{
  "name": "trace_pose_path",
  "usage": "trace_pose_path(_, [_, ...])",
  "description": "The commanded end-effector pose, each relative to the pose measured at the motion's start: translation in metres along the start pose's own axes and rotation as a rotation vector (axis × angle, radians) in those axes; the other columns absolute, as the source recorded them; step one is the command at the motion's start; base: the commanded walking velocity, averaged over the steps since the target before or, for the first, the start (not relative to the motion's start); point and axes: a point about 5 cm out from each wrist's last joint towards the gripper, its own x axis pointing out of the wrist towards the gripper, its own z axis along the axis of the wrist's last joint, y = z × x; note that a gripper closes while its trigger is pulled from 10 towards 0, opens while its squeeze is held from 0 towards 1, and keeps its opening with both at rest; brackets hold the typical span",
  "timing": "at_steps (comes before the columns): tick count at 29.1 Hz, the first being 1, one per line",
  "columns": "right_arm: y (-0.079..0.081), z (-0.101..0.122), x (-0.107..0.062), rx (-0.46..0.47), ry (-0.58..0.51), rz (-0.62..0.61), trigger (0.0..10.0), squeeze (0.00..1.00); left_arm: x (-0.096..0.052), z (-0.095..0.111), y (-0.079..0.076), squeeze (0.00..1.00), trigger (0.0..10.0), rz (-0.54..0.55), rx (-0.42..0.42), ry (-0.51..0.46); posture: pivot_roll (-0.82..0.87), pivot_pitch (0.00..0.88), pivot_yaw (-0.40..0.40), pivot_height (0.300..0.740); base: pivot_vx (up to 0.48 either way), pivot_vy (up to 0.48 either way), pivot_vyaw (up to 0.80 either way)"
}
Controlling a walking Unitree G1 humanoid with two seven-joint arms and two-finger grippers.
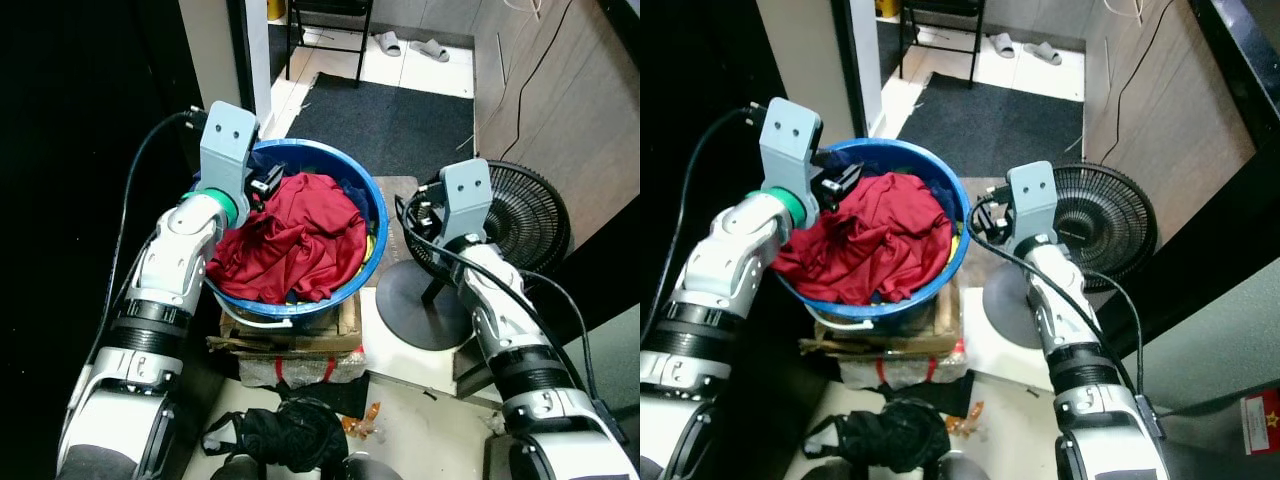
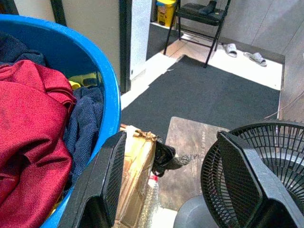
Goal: Clothes washing
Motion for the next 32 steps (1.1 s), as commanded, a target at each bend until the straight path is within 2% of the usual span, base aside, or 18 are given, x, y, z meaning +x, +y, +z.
trace_pose_path(1, [0.005,-0.008,-0.001,0.011,0.023,0.029,10.0,0.0,0.0,-0.002,0.007,0.0,10.0,0.018,-0.012,0.02,0.0,0.124,0.036,0.74,0.0,0.0,0.0])
trace_pose_path(2, [0.005,-0.008,-0.001,0.011,0.023,0.029,10.0,0.0,0.0,-0.002,0.007,0.0,10.0,0.018,-0.012,0.02,0.0,0.124,0.036,0.74,0.0,0.0,0.0])
trace_pose_path(3, [0.014,-0.006,0.004,0.006,0.026,0.098,10.0,0.0,-0.001,-0.003,0.011,0.0,10.0,0.03,-0.045,0.03,0.0,0.125,0.029,0.74,0.0,0.0,0.0])
trace_pose_path(5, [0.014,-0.006,0.004,0.006,0.026,0.098,10.0,0.0,-0.001,-0.003,0.011,0.0,10.0,0.03,-0.045,0.03,0.0,0.125,0.029,0.74,0.0,0.0,0.0])
trace_pose_path(6, [0.027,-0.001,0.011,0.017,0.028,0.183,10.0,0.0,-0.002,-0.004,0.015,0.0,10.0,0.037,-0.07,0.039,0.01,0.131,0.019,0.74,0.0,0.0,0.0])
trace_pose_path(8, [0.041,0.014,0.024,0.016,0.023,0.26,10.0,0.0,-0.008,-0.003,0.012,0.0,10.0,-0.011,-0.05,-0.002,0.02,0.133,0.012,0.74,0.0,0.0,0.0])
trace_pose_path(9, [0.041,0.014,0.024,0.016,0.023,0.26,10.0,0.0,-0.008,-0.003,0.012,0.0,10.0,-0.011,-0.05,-0.002,0.02,0.133,0.012,0.74,0.0,0.0,0.0])
trace_pose_path(10, [0.043,0.019,0.028,0.016,0.02,0.263,10.0,0.0,-0.011,-0.003,0.011,0.0,10.0,-0.028,0.007,-0.028,0.02,0.132,0.012,0.74,0.0,0.0,0.0])
trace_pose_path(14, [0.043,0.023,0.03,0.023,0.012,0.254,10.0,0.0,-0.016,-0.011,0.012,0.0,10.0,-0.044,0.028,-0.017,0.02,0.129,0.008,0.74,0.0,0.0,0.0])
trace_pose_path(15, [0.043,0.026,0.031,0.023,0.004,0.249,10.0,0.0,-0.02,-0.028,0.017,0.0,10.0,-0.027,0.013,0.069,0.02,0.128,0.008,0.74,0.0,0.0,0.0])
trace_pose_path(16, [0.041,0.027,0.029,0.018,-0.004,0.245,10.0,0.0,-0.026,-0.047,0.024,0.0,10.0,-0.002,-0.043,0.183,0.02,0.132,0.006,0.74,0.0,0.0,0.0])
trace_pose_path(17, [0.041,0.027,0.029,0.018,-0.004,0.245,10.0,0.0,-0.026,-0.047,0.024,0.0,10.0,-0.002,-0.043,0.183,0.02,0.132,0.006,0.74,0.0,0.0,0.0])
trace_pose_path(18, [0.04,0.027,0.027,0.013,-0.01,0.244,10.0,0.0,-0.031,-0.058,0.029,0.0,10.0,0.014,-0.066,0.247,0.02,0.132,0.006,0.74,0.0,0.0,0.0])
trace_pose_path(20, [0.039,0.027,0.026,0.01,-0.01,0.247,10.0,0.0,-0.033,-0.061,0.031,0.0,10.0,0.021,-0.067,0.264,0.02,0.132,0.005,0.74,0.0,0.0,0.0])
trace_pose_path(23, [0.038,0.026,0.024,0.006,-0.005,0.252,10.0,0.0,-0.03,-0.056,0.031,0.0,10.0,0.022,-0.066,0.246,0.02,0.132,0.004,0.74,0.0,0.0,0.0])
trace_pose_path(27, [0.044,0.02,0.026,-0.085,0.069,0.328,10.0,0.0,-0.016,-0.035,0.023,0.0,10.0,0.011,-0.063,0.176,0.01,0.126,0.001,0.74,0.0,0.0,0.0])
trace_pose_path(29, [0.046,0.023,0.028,-0.09,0.07,0.342,10.0,0.0,-0.012,-0.031,0.019,0.0,10.0,0.001,-0.1,0.167,0.01,0.127,-0.002,0.74,0.0,0.0,0.0])
trace_pose_path(32, [0.046,0.023,0.028,-0.09,0.07,0.342,10.0,0.0,-0.012,-0.031,0.019,0.0,10.0,0.001,-0.1,0.167,0.01,0.127,-0.002,0.74,0.0,0.0,0.0])
